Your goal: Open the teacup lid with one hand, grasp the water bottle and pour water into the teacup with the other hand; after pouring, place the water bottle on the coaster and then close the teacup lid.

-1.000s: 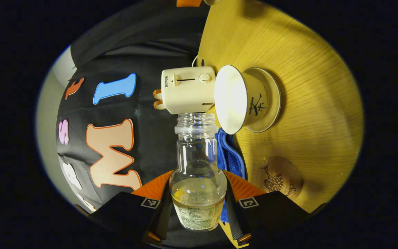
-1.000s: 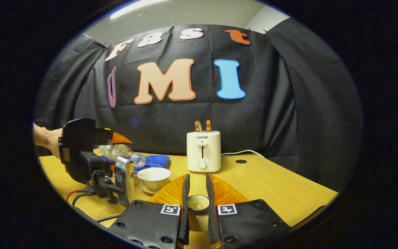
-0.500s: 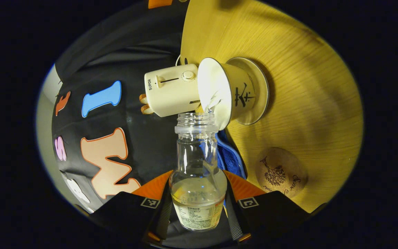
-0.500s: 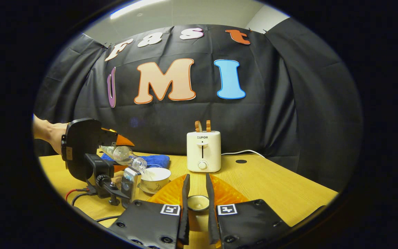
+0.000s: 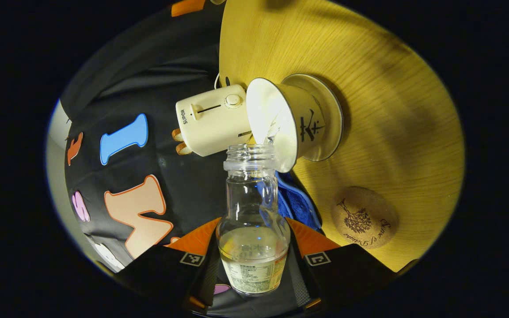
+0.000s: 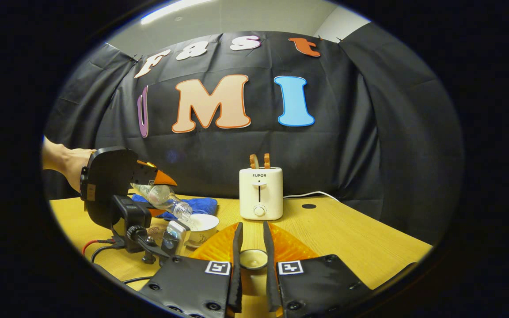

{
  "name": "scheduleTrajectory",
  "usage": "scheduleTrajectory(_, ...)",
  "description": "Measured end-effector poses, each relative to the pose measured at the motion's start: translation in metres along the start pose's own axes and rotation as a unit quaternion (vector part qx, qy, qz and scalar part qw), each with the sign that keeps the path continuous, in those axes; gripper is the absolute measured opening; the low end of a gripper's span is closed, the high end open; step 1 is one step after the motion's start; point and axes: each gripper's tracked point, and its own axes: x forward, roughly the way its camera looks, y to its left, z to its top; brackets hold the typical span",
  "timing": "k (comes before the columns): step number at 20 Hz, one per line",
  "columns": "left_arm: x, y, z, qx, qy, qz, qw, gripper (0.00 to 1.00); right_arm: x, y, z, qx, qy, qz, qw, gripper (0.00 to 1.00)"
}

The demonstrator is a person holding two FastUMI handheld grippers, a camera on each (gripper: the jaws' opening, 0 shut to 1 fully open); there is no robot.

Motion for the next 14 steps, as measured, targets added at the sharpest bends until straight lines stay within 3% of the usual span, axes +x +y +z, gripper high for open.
scheduleTrajectory(14,0.0019,0.0064,-0.0028,0.051,0.011,-0.012,0.999,0.67,0.0004,0.0004,-0.0002,0.001,0.000,0.002,1.000,0.25)
